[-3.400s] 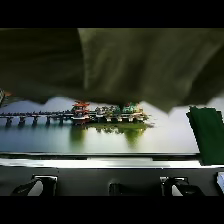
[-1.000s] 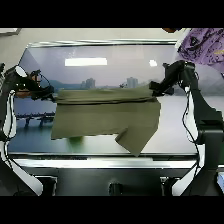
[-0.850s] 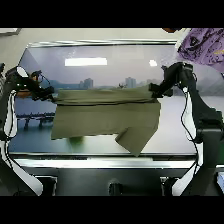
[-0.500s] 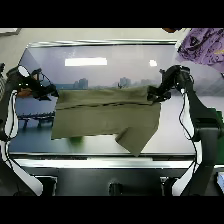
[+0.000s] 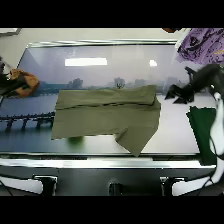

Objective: Fold the clothes and pants, and hang the long-sleeved shirts on hangers.

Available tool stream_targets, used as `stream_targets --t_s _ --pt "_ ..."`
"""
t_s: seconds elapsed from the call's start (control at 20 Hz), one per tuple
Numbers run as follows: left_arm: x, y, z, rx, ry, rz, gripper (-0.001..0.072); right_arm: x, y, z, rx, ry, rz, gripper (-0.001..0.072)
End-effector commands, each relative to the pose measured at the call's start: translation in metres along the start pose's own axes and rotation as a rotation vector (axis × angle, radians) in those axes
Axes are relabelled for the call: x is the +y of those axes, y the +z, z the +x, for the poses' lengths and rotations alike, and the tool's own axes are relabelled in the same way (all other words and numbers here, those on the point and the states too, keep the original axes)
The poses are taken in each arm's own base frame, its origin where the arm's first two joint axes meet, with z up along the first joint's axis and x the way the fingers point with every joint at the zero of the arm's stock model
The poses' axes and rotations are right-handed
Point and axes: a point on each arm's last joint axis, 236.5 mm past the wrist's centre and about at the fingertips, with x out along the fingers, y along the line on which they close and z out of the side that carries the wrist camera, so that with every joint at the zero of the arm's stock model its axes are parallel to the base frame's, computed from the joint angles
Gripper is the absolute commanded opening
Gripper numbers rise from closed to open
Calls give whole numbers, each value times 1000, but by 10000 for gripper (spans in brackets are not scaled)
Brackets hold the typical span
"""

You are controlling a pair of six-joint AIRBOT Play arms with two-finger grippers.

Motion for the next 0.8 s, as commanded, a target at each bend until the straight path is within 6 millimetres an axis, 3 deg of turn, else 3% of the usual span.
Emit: stream_targets --t_s 0.0,0.2,0.4,0.5,0.75 --pt "31 -44 -12 -2 -45 -136 611 1 -73 14 27 168 81 534" --pt "27 -102 0 44 -101 -194 611 17 -157 56 91 241 140 534" --pt "22 -125 8 101 -118 -208 611 19 -203 82 154 267 190 534" --pt "21 -124 8 100 -123 -210 611 18 -207 88 151 272 214 533" --pt "20 -125 9 103 -122 -206 611 22 -189 97 56 313 294 532"
